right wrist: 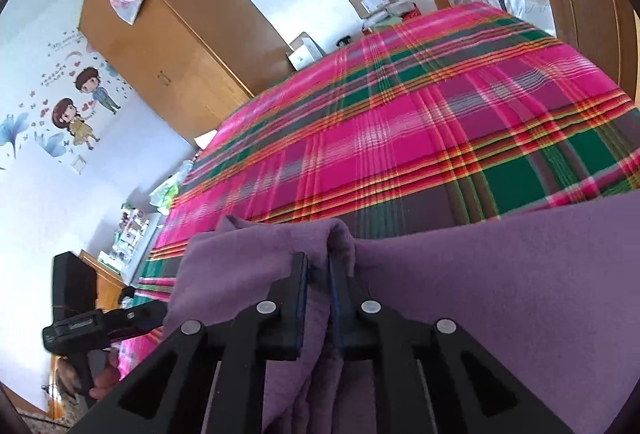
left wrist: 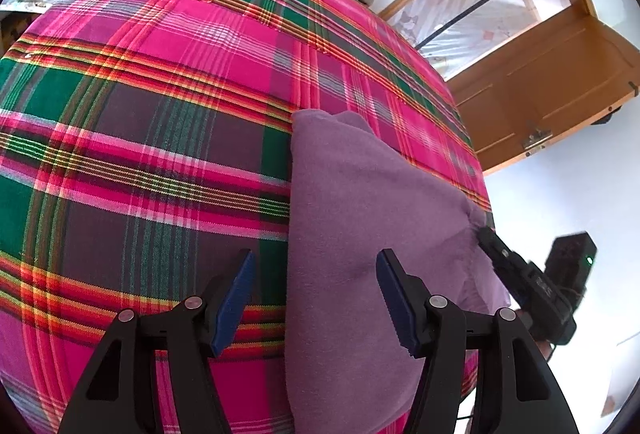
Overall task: Fold clothes
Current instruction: 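Press the folded edge down onto the sweatpants with the right gripper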
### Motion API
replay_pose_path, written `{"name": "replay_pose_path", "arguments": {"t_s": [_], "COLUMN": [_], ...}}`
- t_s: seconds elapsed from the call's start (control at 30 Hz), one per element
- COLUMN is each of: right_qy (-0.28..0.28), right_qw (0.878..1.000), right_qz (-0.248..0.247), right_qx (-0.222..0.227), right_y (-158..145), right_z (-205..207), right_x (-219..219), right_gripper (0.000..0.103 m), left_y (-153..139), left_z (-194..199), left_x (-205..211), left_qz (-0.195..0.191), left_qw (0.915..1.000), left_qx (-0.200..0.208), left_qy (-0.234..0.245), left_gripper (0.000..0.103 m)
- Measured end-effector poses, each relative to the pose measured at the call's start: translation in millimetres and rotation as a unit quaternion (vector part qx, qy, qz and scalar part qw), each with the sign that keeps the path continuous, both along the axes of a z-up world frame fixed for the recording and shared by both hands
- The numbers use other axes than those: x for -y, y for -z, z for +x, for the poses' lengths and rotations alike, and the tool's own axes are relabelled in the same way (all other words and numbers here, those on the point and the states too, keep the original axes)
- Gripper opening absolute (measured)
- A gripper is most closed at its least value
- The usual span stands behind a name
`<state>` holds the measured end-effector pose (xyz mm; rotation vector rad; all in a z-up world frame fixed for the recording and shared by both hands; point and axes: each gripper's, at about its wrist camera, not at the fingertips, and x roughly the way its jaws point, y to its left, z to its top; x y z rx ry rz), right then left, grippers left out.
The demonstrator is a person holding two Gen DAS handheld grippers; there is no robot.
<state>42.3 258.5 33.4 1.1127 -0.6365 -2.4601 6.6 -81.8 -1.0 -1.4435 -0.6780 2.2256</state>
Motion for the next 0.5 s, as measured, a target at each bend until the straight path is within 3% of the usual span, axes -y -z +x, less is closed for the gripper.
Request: {"name": "replay_pose_path", "arguments": {"t_s": [0.3, 0.5], "right_qy": [-0.071, -0.075], "right_qw": [0.997, 0.997], "right_qz": [-0.005, -0.020], "right_qx": [0.010, 0.004], "right_y": [6, 8], "right_z": [57, 68], "right_x": [7, 8], "right_gripper": [0.018, 0.018], "left_y": [0, 0], "left_z": [4, 9], "left_x": [-1, -3], "left_qz": [0.001, 0.001], "left_qw": [1.0000, 1.0000], "left_qx": [0.004, 0.006], "left_qy": [0.000, 0.003], "left_gripper": [0.064, 0.064]}}
